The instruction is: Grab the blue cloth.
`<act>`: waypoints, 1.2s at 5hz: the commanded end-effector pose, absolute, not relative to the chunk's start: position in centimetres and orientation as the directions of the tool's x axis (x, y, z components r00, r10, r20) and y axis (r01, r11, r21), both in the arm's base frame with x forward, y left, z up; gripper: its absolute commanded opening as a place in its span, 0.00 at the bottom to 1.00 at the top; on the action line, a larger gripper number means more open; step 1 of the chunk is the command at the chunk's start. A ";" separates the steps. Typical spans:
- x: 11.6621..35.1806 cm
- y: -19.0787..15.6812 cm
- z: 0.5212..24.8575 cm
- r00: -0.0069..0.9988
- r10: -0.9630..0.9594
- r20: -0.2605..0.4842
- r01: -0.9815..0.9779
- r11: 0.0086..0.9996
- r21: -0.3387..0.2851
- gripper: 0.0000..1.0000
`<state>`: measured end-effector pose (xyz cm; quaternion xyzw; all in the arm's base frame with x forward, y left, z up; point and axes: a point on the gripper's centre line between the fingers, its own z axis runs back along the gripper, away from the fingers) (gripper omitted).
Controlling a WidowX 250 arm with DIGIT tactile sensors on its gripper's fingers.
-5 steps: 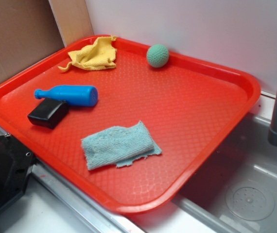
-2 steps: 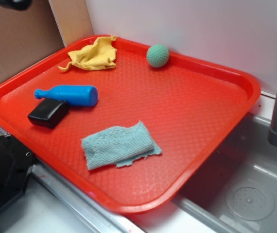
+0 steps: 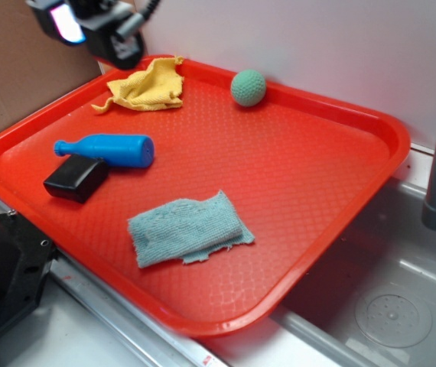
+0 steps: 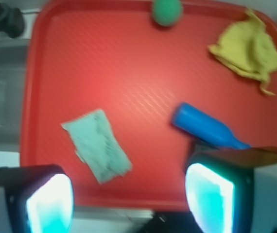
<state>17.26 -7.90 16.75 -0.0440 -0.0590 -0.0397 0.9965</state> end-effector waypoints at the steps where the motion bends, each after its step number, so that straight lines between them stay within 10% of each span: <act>1: 18.8 -12.3 13.5 0.970 -0.168 0.177 0.193 0.972 -0.133 1.00; 6: 16.5 -13.2 1.6 0.983 -0.178 -0.034 0.177 0.984 -0.031 1.00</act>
